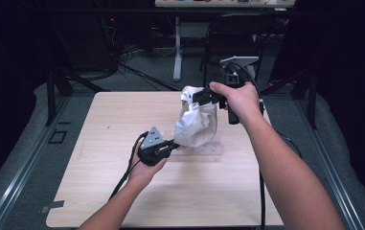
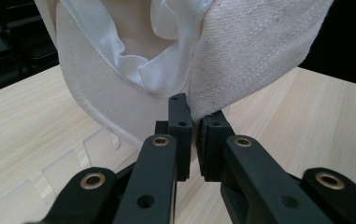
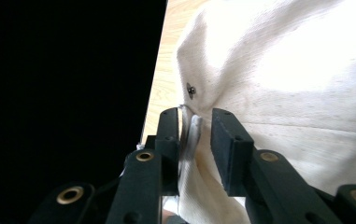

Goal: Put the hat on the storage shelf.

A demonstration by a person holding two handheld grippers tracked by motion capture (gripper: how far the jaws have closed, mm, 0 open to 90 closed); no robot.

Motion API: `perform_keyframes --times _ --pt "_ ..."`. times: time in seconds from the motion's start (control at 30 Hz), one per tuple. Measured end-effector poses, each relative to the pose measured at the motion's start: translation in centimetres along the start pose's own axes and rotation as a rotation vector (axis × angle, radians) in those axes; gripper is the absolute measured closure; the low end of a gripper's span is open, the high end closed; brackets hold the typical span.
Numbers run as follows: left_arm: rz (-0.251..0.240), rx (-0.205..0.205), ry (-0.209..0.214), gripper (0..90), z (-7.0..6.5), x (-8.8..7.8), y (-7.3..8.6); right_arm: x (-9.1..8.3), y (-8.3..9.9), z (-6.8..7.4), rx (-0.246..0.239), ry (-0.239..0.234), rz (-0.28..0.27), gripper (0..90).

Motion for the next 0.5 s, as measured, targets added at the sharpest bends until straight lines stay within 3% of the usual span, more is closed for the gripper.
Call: perform_keyframes --times 0.2,0.23,0.47,0.5 --pt "-0.013 -0.022 -0.014 86.2 0.2 -0.2 0.4 -0.5 0.0 0.0 -0.004 -0.004 -0.009 68.1" --pt "-0.018 -0.025 -0.019 86.2 0.3 -0.3 0.6 -0.6 -0.1 0.0 -0.023 -0.002 -0.031 66.7" --pt "0.000 -0.028 -0.024 86.2 0.4 -0.6 1.3 -1.1 0.0 0.1 -0.031 -0.007 -0.046 65.6" --pt "-0.020 -0.032 -0.034 86.2 0.5 -0.7 1.5 -1.1 0.0 0.0 -0.032 -0.007 -0.041 65.5"
Point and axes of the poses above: each handheld gripper's, and its own axes: x roughly forward along the jaws, y roughly out of its underside, z roughly to its left, the point moved 9 cm from there along x, roughly forward along the jaws, and after that the axes turned 14 degrees about y, right-handed, at the moved point
